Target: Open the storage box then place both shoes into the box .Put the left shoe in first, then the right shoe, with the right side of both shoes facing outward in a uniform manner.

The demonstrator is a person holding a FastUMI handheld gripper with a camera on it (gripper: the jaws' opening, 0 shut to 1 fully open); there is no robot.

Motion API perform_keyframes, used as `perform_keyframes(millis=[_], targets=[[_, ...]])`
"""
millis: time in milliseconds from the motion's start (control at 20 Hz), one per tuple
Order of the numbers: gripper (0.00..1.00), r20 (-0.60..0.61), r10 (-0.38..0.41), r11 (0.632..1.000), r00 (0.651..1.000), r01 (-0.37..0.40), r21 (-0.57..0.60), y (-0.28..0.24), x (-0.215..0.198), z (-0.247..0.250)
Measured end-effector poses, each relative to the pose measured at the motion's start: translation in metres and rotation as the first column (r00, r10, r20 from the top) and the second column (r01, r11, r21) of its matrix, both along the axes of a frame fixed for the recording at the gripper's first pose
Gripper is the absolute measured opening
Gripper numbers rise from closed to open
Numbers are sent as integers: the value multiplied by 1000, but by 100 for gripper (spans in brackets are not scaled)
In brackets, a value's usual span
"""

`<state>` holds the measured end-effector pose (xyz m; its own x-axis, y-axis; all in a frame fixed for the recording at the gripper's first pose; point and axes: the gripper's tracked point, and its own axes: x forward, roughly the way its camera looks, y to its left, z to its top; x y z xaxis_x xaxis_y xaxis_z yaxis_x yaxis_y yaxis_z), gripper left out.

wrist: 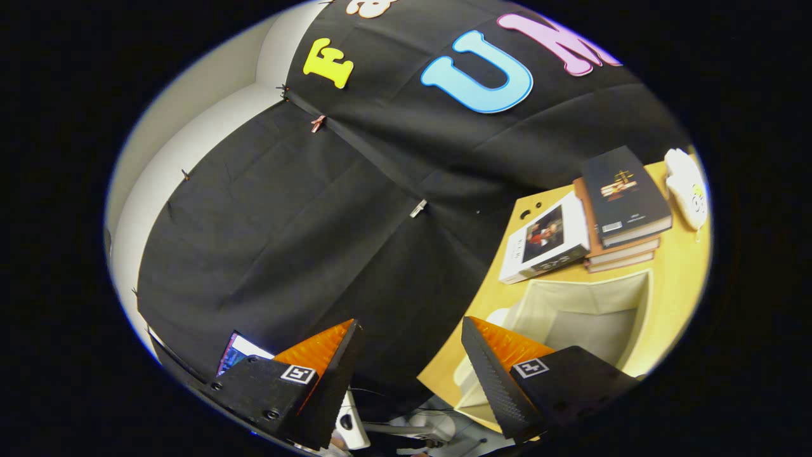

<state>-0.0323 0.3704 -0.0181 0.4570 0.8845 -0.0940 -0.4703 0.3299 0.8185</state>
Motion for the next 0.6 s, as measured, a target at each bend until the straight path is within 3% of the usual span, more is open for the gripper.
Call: perform_keyframes(millis=[200,600], targets=[[97,38,-45,988,998,50,-144,-52,-5,-33],[97,75,-185,920,980,200,-337,-165,-21,-81]])
